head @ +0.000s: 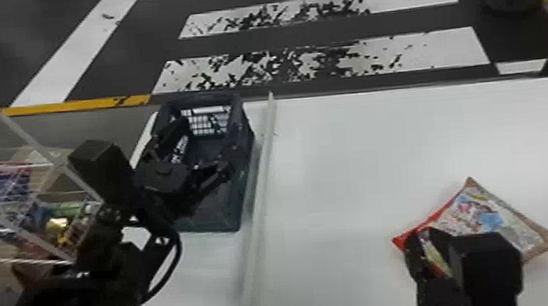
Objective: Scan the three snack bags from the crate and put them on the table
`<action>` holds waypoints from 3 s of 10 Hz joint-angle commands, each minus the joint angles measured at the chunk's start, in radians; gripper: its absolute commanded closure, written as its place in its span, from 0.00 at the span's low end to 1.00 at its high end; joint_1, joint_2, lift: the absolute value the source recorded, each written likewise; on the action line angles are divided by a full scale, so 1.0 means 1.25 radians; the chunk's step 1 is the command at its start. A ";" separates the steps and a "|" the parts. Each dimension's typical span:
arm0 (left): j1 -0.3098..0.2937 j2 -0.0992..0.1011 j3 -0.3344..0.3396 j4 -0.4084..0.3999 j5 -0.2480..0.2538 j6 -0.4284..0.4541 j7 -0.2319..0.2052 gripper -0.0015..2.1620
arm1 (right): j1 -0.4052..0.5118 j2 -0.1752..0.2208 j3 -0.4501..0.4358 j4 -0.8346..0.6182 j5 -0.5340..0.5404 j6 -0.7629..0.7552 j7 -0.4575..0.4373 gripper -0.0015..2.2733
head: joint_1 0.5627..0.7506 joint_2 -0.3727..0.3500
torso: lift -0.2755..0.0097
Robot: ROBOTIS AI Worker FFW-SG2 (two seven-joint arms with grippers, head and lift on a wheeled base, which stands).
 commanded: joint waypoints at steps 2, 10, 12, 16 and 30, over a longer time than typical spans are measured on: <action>-0.002 -0.002 -0.004 0.002 0.007 -0.003 0.001 0.03 | 0.022 -0.011 0.000 0.001 -0.047 0.078 0.015 0.98 | 0.70 0.85 | 0.64; -0.017 -0.005 -0.015 0.004 0.008 0.005 0.001 0.03 | 0.023 -0.004 -0.044 0.085 -0.080 0.108 -0.013 0.98 | 0.70 0.84 | 0.64; -0.019 -0.007 -0.016 0.004 0.008 0.005 0.000 0.03 | 0.023 0.002 -0.075 0.098 -0.085 0.100 -0.019 0.98 | 0.70 0.79 | 0.64; -0.015 -0.010 -0.020 0.000 0.007 0.010 -0.001 0.03 | 0.023 0.019 -0.140 0.101 -0.086 0.090 -0.027 0.98 | 0.70 0.70 | 0.64; 0.019 -0.042 -0.037 -0.060 0.005 0.059 -0.022 0.03 | -0.111 0.061 -0.230 0.273 0.004 -0.204 0.097 0.98 | 0.70 0.52 | 0.64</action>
